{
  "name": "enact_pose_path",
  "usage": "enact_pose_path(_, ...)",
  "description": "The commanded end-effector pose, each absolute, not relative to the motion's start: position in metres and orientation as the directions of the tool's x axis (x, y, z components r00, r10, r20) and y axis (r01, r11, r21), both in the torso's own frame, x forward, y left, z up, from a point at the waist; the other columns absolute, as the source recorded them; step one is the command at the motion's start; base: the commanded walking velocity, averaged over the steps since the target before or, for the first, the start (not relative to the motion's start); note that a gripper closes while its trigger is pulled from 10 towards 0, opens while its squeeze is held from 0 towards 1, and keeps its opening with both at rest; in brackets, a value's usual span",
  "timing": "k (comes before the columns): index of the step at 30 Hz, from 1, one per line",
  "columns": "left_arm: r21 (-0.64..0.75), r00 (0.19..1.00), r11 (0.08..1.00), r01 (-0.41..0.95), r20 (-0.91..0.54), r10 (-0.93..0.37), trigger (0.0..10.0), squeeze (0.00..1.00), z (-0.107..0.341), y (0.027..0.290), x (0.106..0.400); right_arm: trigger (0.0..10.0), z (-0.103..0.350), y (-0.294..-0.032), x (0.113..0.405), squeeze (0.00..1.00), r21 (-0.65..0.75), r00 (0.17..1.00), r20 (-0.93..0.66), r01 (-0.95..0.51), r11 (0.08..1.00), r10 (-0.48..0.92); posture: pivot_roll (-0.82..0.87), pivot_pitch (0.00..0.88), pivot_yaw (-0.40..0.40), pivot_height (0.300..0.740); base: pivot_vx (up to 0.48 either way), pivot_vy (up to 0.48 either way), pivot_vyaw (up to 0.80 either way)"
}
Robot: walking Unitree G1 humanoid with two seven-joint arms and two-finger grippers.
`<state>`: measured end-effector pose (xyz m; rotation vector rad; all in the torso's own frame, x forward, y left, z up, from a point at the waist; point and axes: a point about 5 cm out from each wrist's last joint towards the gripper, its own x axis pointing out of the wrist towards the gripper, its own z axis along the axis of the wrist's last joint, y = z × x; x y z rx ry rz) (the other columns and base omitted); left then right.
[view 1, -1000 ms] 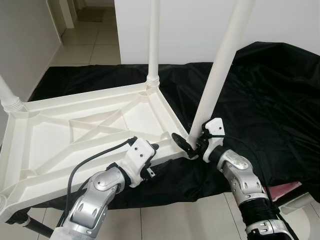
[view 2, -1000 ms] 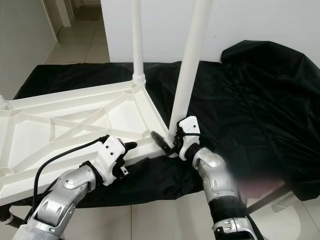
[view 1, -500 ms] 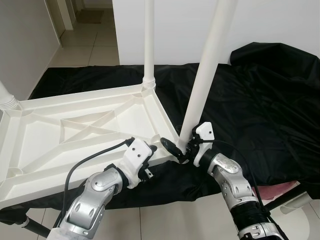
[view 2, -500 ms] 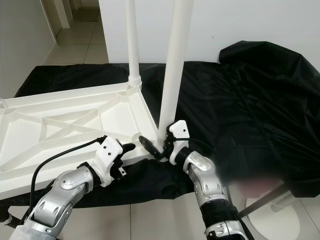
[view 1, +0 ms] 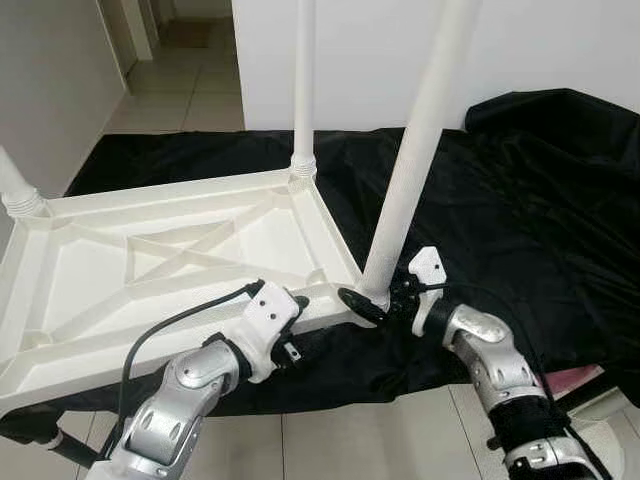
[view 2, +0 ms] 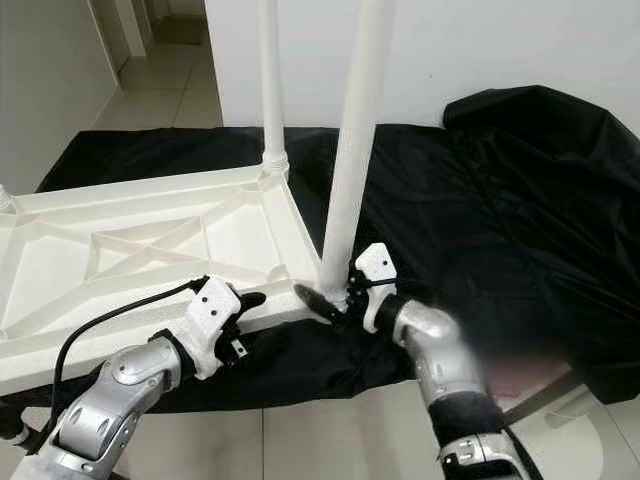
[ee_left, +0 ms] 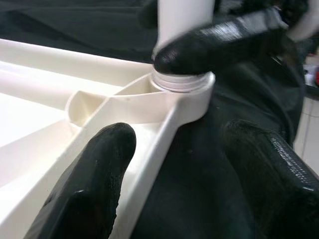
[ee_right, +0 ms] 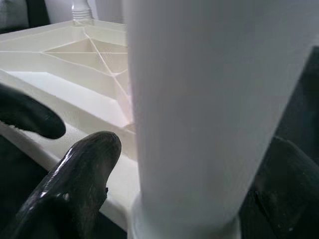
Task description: Building children table
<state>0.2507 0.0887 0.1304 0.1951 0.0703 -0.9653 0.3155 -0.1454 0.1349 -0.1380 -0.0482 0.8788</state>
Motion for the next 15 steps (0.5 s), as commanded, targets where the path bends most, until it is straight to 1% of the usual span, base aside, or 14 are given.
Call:
enact_pose_path(1, 0.118, 0.496, 0.482, 0.868, -0.163, -0.853, 10.0, 0.0, 0.1293, 0.0859, 0.2449, 10.0, 0.1356, -0.1481, 0.3173, 0.0, -0.161, 0.629, -0.028, -0.77, 0.618, 0.777, 0.03, 0.005, -0.007, 0.74, 0.0, 0.0, 0.0)
enact_pose_path(2, 0.117, 0.495, 0.482, 0.869, -0.163, -0.854, 10.0, 0.0, 0.1293, 0.086, 0.2446, 9.8, 0.1373, -0.1498, 0.3194, 0.0, -0.17, 0.628, -0.03, -0.77, 0.616, 0.777, 0.03, 0.005, -0.007, 0.74, 0.0, 0.0, 0.0)
enact_pose_path(3, 0.117, 0.495, 0.482, 0.868, -0.163, -0.853, 10.0, 0.0, 0.1293, 0.0861, 0.2443, 6.7, 0.1388, -0.1511, 0.321, 0.0, -0.178, 0.628, -0.031, -0.769, 0.614, 0.778, 0.03, 0.005, -0.007, 0.74, 0.0, 0.0, 0.0)
enact_pose_path(4, 0.117, 0.495, 0.482, 0.868, -0.163, -0.853, 10.0, 0.0, 0.1293, 0.0861, 0.2443, 6.7, 0.1388, -0.1511, 0.321, 0.0, -0.178, 0.628, -0.031, -0.769, 0.614, 0.778, 0.03, 0.005, -0.007, 0.74, 0.0, 0.0, 0.0)
enact_pose_path(5, 0.117, 0.497, 0.483, 0.868, -0.163, -0.853, 10.0, 0.0, 0.1294, 0.0863, 0.2441, 3.6, 0.1396, -0.1521, 0.3225, 0.0, -0.186, 0.627, -0.034, -0.769, 0.611, 0.778, 0.03, 0.006, -0.008, 0.74, 0.0, 0.0, 0.0)
enact_pose_path(6, 0.117, 0.498, 0.485, 0.867, -0.163, -0.852, 10.0, 0.0, 0.1295, 0.0864, 0.2441, 1.6, 0.1399, -0.1526, 0.3233, 0.0, -0.189, 0.627, -0.036, -0.769, 0.611, 0.778, 0.03, 0.006, -0.008, 0.74, 0.0, 0.0, 0.0)
enact_pose_path(7, 0.117, 0.498, 0.485, 0.867, -0.163, -0.852, 10.0, 0.0, 0.1295, 0.0864, 0.2441, 1.6, 0.1399, -0.1526, 0.3233, 0.0, -0.189, 0.627, -0.036, -0.769, 0.611, 0.778, 0.03, 0.006, -0.008, 0.74, 0.0, 0.0, 0.0)
enact_pose_path(8, 0.117, 0.499, 0.486, 0.866, -0.163, -0.851, 10.0, 0.0, 0.1295, 0.0865, 0.2441, 0.7, 0.1399, -0.1531, 0.3238, 0.0, -0.19, 0.625, -0.038, -0.771, 0.608, 0.78, 0.03, 0.006, -0.008, 0.74, 0.0, 0.0, 0.0)
enact_pose_path(9, 0.117, 0.499, 0.486, 0.866, -0.163, -0.851, 10.0, 0.0, 0.1295, 0.0865, 0.2441, 0.7, 0.1399, -0.1531, 0.3238, 0.0, -0.19, 0.625, -0.038, -0.771, 0.608, 0.78, 0.03, 0.006, -0.008, 0.74, 0.0, 0.0, 0.0)
enact_pose_path(10, 0.117, 0.499, 0.486, 0.866, -0.163, -0.851, 10.0, 0.0, 0.1297, 0.0865, 0.244, 0.0, 0.1394, -0.1535, 0.324, 0.0, -0.191, 0.623, -0.042, -0.773, 0.605, 0.781, 0.03, 0.006, -0.008, 0.74, 0.0, 0.0, 0.0)
enact_pose_path(15, 0.118, 0.499, 0.485, 0.867, -0.162, -0.851, 10.0, 0.0, 0.1301, 0.0868, 0.2442, 0.0, 0.1377, -0.155, 0.3246, 0.0, -0.194, 0.625, -0.051, -0.771, 0.606, 0.779, 0.03, 0.008, -0.003, 0.74, 0.0, 0.0, 0.0)
